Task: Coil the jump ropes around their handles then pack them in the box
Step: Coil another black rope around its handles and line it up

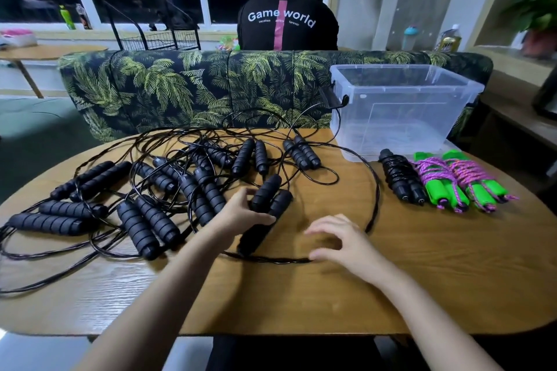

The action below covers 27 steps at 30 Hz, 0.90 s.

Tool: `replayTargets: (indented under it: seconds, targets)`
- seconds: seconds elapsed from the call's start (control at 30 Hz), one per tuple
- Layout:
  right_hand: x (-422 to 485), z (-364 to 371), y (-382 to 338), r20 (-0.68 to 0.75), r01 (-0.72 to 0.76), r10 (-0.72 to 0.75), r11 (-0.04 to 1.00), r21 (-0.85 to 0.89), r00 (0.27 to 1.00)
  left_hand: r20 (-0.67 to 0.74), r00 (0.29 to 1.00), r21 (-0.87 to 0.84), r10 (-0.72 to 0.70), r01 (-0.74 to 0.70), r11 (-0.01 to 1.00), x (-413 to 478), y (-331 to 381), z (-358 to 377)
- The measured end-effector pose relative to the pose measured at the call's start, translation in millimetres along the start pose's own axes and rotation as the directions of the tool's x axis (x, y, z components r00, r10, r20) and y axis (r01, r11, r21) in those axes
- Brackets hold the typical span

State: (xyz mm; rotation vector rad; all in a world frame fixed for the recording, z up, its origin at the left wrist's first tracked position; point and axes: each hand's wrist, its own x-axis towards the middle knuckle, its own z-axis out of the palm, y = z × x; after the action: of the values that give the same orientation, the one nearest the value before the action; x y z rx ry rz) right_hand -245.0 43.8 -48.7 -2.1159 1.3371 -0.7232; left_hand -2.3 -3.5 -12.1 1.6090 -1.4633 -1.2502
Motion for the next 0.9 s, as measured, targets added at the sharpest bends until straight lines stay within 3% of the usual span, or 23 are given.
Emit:
replayTargets:
  seconds: [0.13, 0.23, 0.3, 0.43, 0.53, 0.63, 0.8, 0.9]
  targets:
    - [3.0, -11.4, 17.9, 0.071, 0.008, 0.006, 0.981, -0.195, 0.997, -0.030, 0.987, 0.170, 0.155, -0.148, 0.974, -2.1, -5.5, -22.5]
    - [25.7, -8.6, 19.0, -0.032, 0.010, -0.020, 0.955, -0.296, 0.999, 0.000, 0.965, 0.241, 0.263, -0.255, 0.937, -1.2, -7.1, -27.0]
    - [46.0, -9.3, 21.7, -0.118, -0.063, 0.023, 0.933, -0.354, 0.993, 0.035, 0.939, 0.301, 0.341, -0.335, 0.893, -0.3, -8.4, -26.4]
    - [82.9, -14.8, 40.2, -0.396, -0.292, 0.124, 0.868, -0.401, 0.910, 0.051, 0.856, 0.536, 0.514, -0.458, 0.709, -1.5, -15.8, -20.5]
    - [89.0, -18.4, 48.6, -0.427, -0.389, 0.204, 0.825, -0.409, 0.881, 0.135, 0.800, 0.716, 0.584, -0.487, 0.501, -8.3, -27.6, -14.8]
    - [69.9, -15.7, 44.6, -0.408, -0.367, 0.183, 0.823, -0.434, 0.894, 0.261, 0.692, 0.824, 0.673, -0.522, 0.218, -14.1, -47.6, -9.9]
    - [22.1, -6.7, 26.5, -0.514, -0.282, 0.061, 0.887, -0.365, 0.856, 0.345, 0.600, 0.780, 0.722, -0.611, 0.134, -18.6, -70.8, -15.8]
    - [7.2, 1.0, 11.8, -0.474, -0.020, -0.178, 0.924, -0.382, 0.863, 0.402, 0.544, 0.744, 0.736, -0.663, 0.083, -24.1, -76.3, -18.6]
